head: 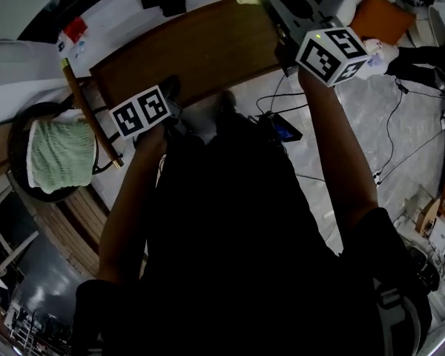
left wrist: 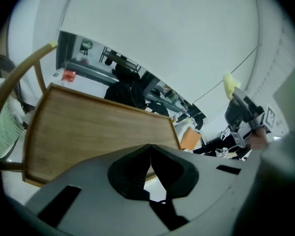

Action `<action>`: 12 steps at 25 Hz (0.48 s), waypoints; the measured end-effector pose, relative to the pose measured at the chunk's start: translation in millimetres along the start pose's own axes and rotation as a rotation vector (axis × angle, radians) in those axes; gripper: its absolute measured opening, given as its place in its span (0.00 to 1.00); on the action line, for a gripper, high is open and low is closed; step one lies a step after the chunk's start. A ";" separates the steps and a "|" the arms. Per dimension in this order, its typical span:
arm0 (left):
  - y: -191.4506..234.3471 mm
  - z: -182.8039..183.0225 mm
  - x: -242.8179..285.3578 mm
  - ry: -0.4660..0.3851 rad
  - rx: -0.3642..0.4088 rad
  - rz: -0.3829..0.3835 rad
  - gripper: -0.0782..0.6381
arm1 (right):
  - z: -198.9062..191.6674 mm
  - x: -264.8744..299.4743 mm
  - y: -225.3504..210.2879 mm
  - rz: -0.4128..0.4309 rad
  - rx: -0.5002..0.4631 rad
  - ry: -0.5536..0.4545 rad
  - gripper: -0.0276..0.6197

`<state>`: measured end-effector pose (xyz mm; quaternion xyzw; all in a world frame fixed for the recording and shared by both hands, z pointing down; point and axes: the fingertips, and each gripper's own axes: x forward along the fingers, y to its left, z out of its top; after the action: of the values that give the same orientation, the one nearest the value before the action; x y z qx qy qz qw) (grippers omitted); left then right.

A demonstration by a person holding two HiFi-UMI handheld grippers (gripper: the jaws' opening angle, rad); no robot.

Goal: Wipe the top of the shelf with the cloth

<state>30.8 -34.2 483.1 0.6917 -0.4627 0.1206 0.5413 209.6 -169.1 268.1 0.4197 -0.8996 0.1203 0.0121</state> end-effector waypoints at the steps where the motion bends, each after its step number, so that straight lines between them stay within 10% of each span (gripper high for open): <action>1: 5.2 9.2 -12.9 -0.028 -0.006 -0.007 0.12 | 21.6 1.7 18.9 0.052 0.012 -0.046 0.11; 12: 53.7 76.5 -143.1 -0.277 -0.024 -0.052 0.12 | 115.4 -57.6 160.7 0.455 0.135 -0.366 0.11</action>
<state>-113.9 -26.3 392.3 0.7069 -0.5161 0.0042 0.4837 134.2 -52.4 115.9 0.2219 -0.9478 0.1018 -0.2052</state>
